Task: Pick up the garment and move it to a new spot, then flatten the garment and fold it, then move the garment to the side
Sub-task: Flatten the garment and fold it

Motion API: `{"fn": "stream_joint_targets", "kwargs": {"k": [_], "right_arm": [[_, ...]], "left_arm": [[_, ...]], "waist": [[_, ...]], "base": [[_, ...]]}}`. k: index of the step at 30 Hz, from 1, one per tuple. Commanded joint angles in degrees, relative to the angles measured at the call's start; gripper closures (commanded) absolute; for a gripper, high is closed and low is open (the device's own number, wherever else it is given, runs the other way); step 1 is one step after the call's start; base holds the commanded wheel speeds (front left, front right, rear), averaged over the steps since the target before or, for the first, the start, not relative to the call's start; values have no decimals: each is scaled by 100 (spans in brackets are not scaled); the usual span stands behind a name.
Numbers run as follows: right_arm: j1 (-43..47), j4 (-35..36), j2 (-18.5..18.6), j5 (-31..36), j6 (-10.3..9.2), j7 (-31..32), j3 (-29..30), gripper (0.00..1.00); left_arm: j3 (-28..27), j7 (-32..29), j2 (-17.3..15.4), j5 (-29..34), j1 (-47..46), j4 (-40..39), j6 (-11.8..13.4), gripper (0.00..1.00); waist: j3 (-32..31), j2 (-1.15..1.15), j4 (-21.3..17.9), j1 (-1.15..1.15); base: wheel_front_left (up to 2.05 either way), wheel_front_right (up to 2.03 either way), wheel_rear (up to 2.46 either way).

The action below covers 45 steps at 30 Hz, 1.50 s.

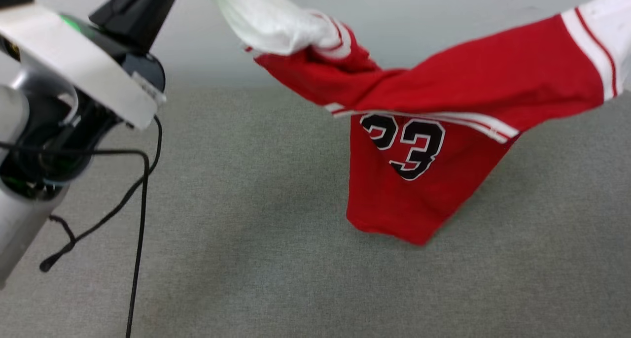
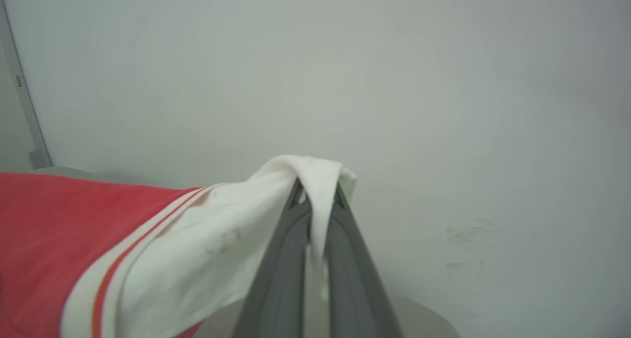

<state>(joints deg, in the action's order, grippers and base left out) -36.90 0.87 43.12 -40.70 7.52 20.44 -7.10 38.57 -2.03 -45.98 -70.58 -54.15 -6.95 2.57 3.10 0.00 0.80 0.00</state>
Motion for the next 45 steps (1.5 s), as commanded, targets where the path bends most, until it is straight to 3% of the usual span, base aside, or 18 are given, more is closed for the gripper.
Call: {"fn": "stream_joint_targets", "kwargs": {"k": [1,15,24,30,35,39,45], "right_arm": [[-193,-70,-56,45,-6,33,-37,100],[-2922,-1197,-396,515,-6,191,-571,100],[-4948,-2344,-700,1084,-6,-92,-942,100],[-5948,-3075,-945,1370,-6,-463,-1172,100],[-6351,-3635,-1158,1471,-6,-857,-1356,100],[-6197,-3974,-1246,1300,-6,-1219,-1733,100],[-5490,-4259,-1288,867,-6,-1720,-2189,100]], "left_arm": [[-24,-11,81,-5,-137,96,33,100],[-172,-264,967,294,-2225,1779,5,100],[-231,-252,1498,616,-3790,2842,-123,100],[-274,-98,1837,758,-4685,3704,-352,100],[-265,149,2012,850,-5028,4353,-586,100],[-183,368,2055,829,-4801,4826,-827,100],[-101,781,1802,710,-3936,4986,-965,100]], "waist": [[87,0,5,0],[1505,0,41,0],[2424,0,39,0],[2851,0,37,0],[3078,0,0,0],[3137,0,-23,0],[2918,0,-43,0]], "base": [[0,0,0],[0,0,0],[0,0,0],[0,0,0],[0,0,0],[0,0,0],[0,0,0]]}}
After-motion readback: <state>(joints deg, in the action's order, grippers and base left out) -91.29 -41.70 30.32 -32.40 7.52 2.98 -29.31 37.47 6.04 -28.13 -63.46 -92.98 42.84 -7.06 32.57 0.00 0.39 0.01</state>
